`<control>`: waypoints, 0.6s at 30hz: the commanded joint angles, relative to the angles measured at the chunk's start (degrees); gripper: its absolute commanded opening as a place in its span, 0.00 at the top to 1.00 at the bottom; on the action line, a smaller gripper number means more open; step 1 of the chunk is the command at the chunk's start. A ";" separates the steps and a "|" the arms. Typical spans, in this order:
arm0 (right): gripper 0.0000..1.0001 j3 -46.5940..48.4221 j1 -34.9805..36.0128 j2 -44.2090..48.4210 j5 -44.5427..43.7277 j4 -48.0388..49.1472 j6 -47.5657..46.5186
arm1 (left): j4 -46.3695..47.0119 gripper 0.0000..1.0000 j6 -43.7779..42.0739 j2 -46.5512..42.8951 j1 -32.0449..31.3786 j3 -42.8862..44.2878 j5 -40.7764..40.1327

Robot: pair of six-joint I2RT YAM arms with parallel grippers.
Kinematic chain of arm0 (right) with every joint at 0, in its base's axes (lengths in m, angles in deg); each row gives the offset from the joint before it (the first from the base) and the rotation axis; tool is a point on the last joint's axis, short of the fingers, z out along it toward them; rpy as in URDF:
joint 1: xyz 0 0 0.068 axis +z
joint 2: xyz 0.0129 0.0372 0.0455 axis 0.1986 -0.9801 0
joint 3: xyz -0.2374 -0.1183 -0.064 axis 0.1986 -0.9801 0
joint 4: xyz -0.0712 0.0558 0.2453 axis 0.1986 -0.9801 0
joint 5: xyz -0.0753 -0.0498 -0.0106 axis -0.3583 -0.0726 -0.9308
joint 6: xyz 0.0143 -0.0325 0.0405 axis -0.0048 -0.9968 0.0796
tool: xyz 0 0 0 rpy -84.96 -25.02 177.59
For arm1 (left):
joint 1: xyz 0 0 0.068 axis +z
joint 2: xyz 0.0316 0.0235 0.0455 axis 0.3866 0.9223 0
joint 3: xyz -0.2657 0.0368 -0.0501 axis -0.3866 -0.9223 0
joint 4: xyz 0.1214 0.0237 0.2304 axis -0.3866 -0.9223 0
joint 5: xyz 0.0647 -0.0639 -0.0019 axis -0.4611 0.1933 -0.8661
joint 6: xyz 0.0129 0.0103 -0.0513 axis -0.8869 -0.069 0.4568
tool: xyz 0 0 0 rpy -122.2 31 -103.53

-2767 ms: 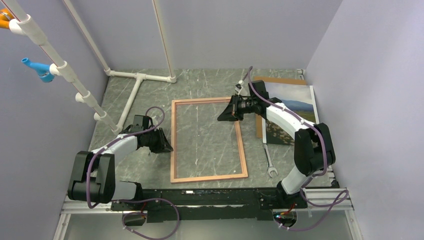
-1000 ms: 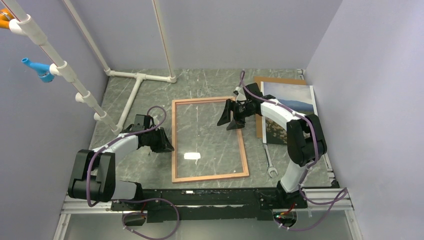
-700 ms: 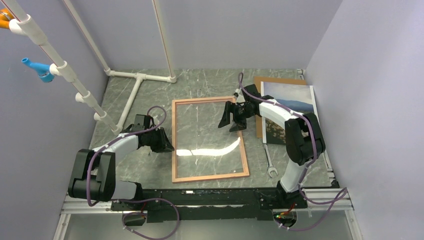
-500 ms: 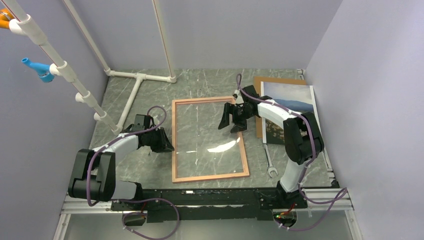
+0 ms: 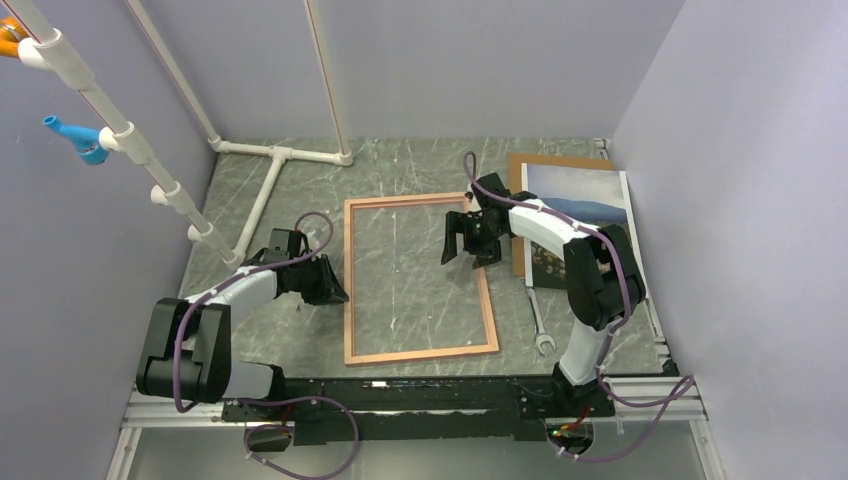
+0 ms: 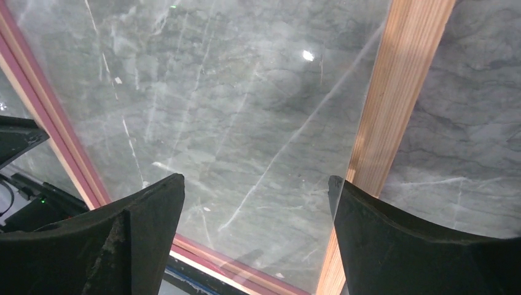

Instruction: Put the photo into the frame

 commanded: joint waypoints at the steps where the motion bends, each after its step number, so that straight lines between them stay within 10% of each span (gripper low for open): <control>1: 0.10 2.56 0.55 0.32 -3.60 -1.92 -0.79 | -1.57 0.77 -1.81 1.99 -0.95 -1.00 -4.60; 18: 0.08 4.71 0.98 2.09 -12.05 -7.06 -0.65 | -1.96 0.77 -1.83 1.19 -1.04 -1.01 -5.25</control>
